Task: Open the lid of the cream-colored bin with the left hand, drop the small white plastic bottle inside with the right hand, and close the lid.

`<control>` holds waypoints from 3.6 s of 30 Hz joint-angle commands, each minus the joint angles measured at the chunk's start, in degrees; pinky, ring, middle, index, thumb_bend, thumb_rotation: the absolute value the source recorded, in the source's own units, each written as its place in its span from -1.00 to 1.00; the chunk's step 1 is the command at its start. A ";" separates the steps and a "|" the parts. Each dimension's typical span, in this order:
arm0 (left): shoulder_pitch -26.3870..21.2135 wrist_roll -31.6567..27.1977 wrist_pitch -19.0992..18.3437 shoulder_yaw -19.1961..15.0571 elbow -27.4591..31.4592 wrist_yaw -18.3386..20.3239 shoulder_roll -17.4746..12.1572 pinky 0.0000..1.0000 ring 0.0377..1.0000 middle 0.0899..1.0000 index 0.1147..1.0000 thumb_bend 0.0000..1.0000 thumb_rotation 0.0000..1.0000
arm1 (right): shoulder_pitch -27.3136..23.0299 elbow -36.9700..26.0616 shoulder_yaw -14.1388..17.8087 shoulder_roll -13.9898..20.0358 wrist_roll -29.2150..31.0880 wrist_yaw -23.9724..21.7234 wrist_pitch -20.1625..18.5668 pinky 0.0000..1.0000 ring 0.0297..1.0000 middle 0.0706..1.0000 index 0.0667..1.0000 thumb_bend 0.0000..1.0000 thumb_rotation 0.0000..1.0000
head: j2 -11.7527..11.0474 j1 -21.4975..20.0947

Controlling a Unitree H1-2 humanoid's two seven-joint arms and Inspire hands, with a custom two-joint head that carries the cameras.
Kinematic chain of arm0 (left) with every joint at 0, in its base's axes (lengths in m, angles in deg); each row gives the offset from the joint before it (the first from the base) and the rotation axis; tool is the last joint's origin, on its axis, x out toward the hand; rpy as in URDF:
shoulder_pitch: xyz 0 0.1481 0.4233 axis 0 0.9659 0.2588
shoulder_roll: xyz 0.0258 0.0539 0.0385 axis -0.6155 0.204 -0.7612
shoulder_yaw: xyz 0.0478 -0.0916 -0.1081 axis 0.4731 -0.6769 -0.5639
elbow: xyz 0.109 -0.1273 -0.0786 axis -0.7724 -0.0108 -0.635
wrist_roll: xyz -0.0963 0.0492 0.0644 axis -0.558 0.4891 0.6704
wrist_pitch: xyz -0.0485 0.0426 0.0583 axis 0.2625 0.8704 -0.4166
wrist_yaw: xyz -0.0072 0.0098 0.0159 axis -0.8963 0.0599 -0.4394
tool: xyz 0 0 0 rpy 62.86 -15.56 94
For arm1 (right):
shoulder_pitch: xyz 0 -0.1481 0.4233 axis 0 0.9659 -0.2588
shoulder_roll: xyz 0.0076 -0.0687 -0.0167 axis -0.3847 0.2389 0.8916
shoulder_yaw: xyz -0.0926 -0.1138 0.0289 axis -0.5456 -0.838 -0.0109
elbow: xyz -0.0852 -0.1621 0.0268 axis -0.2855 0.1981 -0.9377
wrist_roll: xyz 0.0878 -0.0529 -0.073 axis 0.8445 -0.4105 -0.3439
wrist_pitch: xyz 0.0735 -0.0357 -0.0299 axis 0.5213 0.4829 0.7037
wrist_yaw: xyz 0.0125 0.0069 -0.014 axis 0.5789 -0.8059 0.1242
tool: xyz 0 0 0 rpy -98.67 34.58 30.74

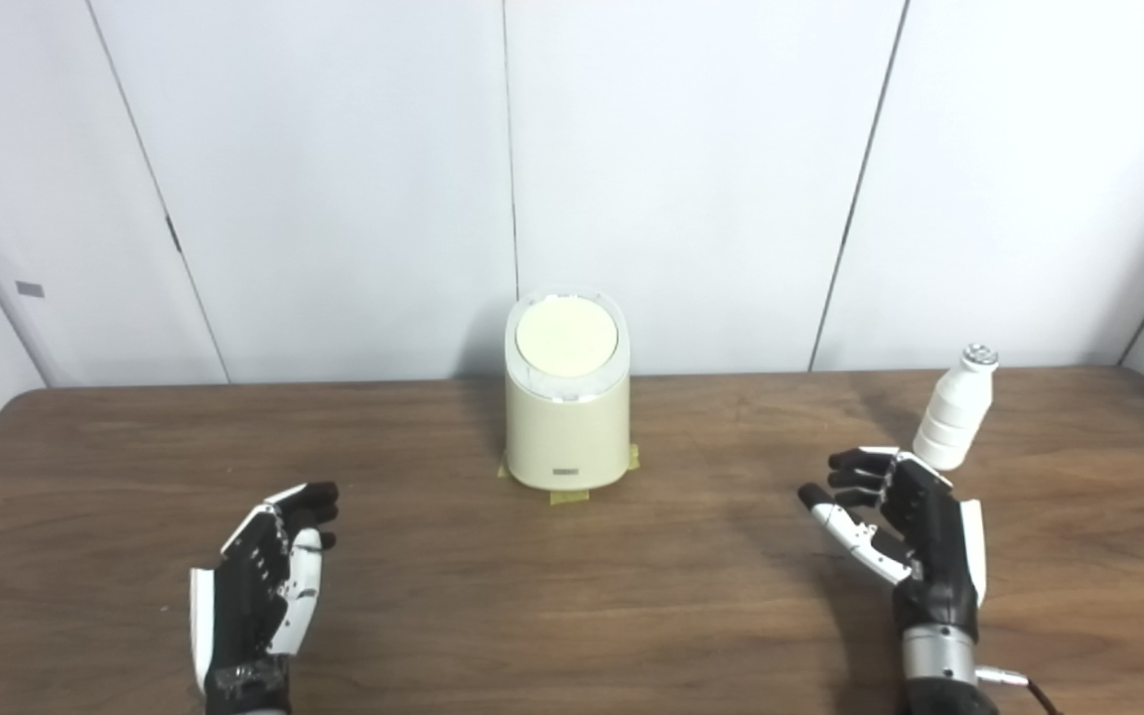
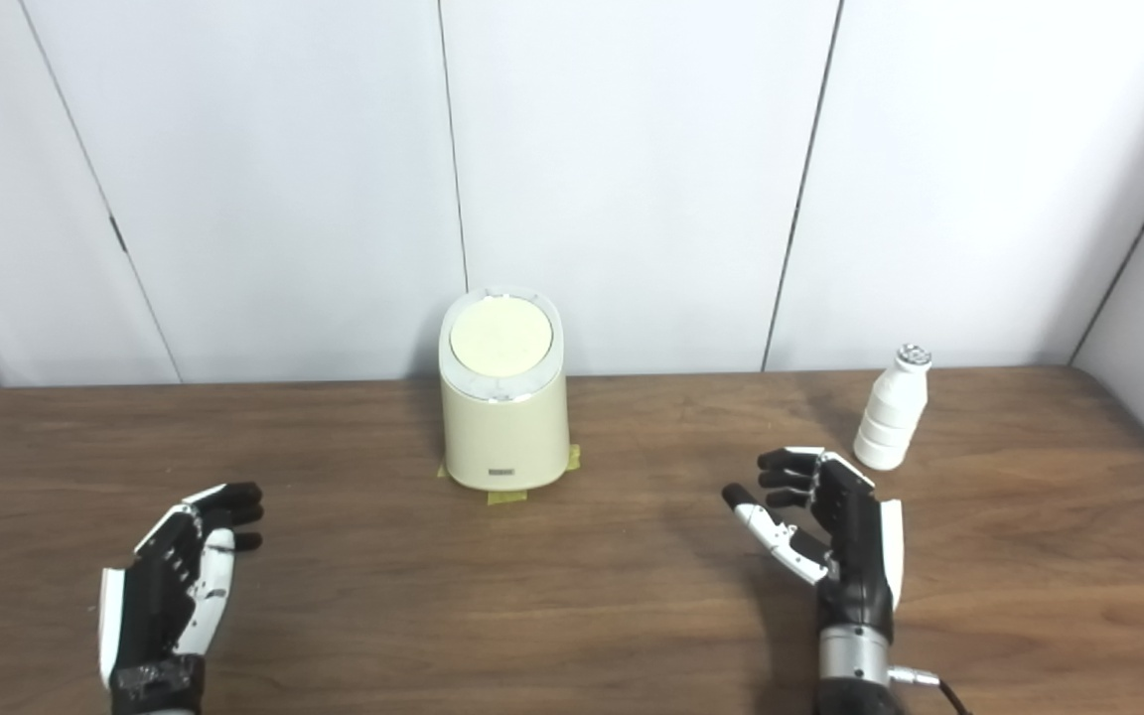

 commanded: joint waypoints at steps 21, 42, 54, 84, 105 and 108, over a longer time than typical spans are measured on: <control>-0.84 4.19 -3.37 -0.14 4.77 -1.01 0.61 0.34 0.45 0.42 0.34 -0.47 0.32 | -0.26 0.29 -0.04 0.41 -0.47 0.09 1.68 -0.02 0.11 0.10 -0.09 -0.04 -0.71 | 0.45 0.07; -24.78 18.31 -38.84 1.28 18.71 17.44 0.60 1.00 1.00 1.00 1.00 0.71 0.66 | -0.43 1.05 -0.17 1.08 -0.32 -0.40 1.83 -0.03 0.10 0.10 -0.09 -0.04 -0.71 | 0.36 2.84; -37.99 44.45 -38.83 -1.51 8.46 28.85 7.68 1.00 1.00 1.00 1.00 0.70 0.67 | -0.61 1.68 -0.53 1.42 -1.33 -0.10 3.11 -0.04 0.09 0.09 -0.09 -0.04 -0.71 | -0.35 3.67; -42.40 52.93 -38.81 3.79 -11.02 21.17 5.85 1.00 1.00 1.00 1.00 0.81 0.49 | -0.49 0.66 -0.61 0.44 -1.27 0.37 1.33 -0.02 0.10 0.10 -0.09 -0.04 -0.71 | 0.06 2.12; -43.28 54.73 -38.82 4.93 -17.89 16.92 7.57 1.00 1.00 1.00 1.00 0.80 0.17 | 0.22 -0.91 -1.18 -0.21 -1.13 -0.04 0.45 -0.03 0.10 0.10 -0.09 -0.04 -0.71 | 0.13 0.96; -43.86 54.64 -38.82 5.02 -19.05 16.49 7.93 1.00 1.00 1.00 1.00 0.79 0.16 | 0.34 -1.06 -1.37 -0.30 -1.27 0.09 0.60 -0.03 0.11 0.11 -0.09 -0.04 -0.71 | 0.18 0.80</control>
